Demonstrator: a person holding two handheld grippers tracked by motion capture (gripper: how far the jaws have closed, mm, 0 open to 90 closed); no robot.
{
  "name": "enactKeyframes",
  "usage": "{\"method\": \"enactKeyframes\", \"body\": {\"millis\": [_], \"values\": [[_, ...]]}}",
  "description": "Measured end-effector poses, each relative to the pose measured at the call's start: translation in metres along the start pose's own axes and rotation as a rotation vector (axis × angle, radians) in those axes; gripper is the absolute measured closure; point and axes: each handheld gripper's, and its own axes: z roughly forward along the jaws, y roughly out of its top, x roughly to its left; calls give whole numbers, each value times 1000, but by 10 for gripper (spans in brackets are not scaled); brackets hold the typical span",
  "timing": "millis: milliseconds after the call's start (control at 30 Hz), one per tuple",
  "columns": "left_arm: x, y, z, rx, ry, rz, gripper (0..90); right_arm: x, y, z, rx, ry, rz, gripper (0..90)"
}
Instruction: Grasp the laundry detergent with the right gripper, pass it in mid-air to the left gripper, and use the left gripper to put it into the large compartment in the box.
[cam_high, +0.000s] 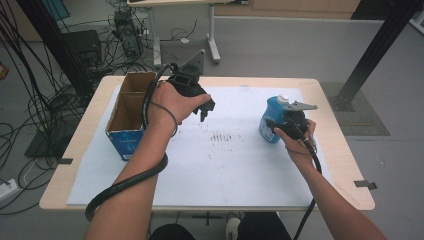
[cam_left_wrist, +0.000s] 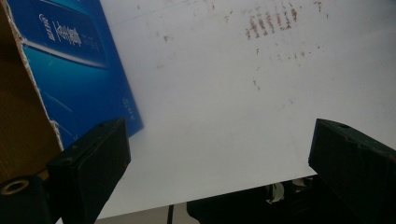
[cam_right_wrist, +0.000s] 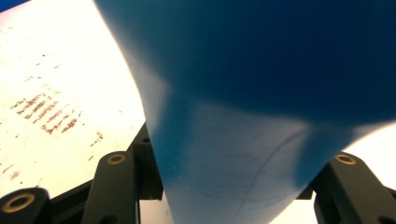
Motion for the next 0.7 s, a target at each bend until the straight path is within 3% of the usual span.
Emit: {"method": "enactKeyframes", "body": {"millis": [700], "values": [[-4,0,-1,3,7,23,60,1,0,0,2,-2,-2,449]]}}
